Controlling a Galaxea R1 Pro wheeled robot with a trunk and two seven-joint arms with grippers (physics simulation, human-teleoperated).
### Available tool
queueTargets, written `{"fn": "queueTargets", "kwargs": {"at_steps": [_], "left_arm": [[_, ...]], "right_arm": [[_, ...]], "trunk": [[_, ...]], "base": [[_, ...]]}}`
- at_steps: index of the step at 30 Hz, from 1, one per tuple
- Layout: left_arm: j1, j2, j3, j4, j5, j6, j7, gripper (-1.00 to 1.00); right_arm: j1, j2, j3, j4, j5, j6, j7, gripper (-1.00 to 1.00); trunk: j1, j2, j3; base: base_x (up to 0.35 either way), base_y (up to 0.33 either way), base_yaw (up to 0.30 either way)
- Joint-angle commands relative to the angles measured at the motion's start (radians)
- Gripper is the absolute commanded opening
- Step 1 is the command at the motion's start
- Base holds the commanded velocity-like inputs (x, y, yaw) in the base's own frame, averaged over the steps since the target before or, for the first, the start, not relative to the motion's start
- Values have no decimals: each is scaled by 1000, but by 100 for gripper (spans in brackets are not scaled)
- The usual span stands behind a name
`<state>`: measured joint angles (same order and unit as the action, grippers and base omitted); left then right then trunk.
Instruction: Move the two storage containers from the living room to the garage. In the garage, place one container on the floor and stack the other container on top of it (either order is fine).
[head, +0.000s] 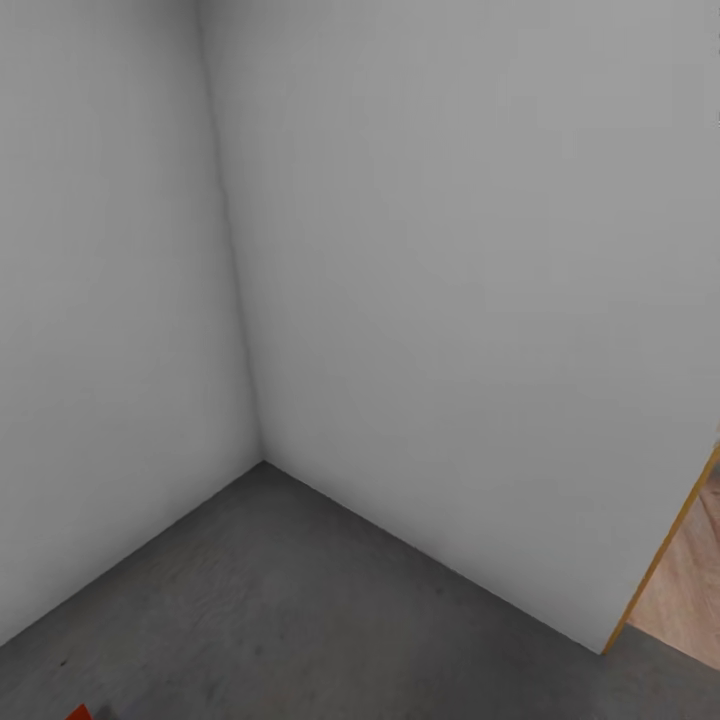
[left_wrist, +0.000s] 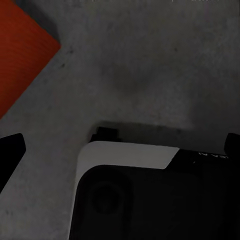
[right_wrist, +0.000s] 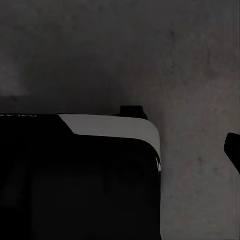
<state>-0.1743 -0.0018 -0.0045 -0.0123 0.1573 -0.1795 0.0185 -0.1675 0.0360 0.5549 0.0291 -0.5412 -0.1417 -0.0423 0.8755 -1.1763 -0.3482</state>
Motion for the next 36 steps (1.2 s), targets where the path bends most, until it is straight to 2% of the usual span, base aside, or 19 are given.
{"fn": "queueTargets", "kwargs": {"at_steps": [1,8,36], "left_arm": [[-1,-1,-1,0,6,-3,1,100],[-1,-1,-2,0,6,-3,1,100],[-1,-1,-2,0,6,-3,1,100]], "right_arm": [[-1,0,9,3,-8,-6,-1,100],[-1,-12,9,3,-10,-7,-1,100],[-1,-13,10,3,-14,-7,-1,100]], "trunk": [[0,-1,-1],[0,-1,-1],[0,-1,1]], "base": [[0,0,-139],[0,0,-210],[0,0,-241]]}}
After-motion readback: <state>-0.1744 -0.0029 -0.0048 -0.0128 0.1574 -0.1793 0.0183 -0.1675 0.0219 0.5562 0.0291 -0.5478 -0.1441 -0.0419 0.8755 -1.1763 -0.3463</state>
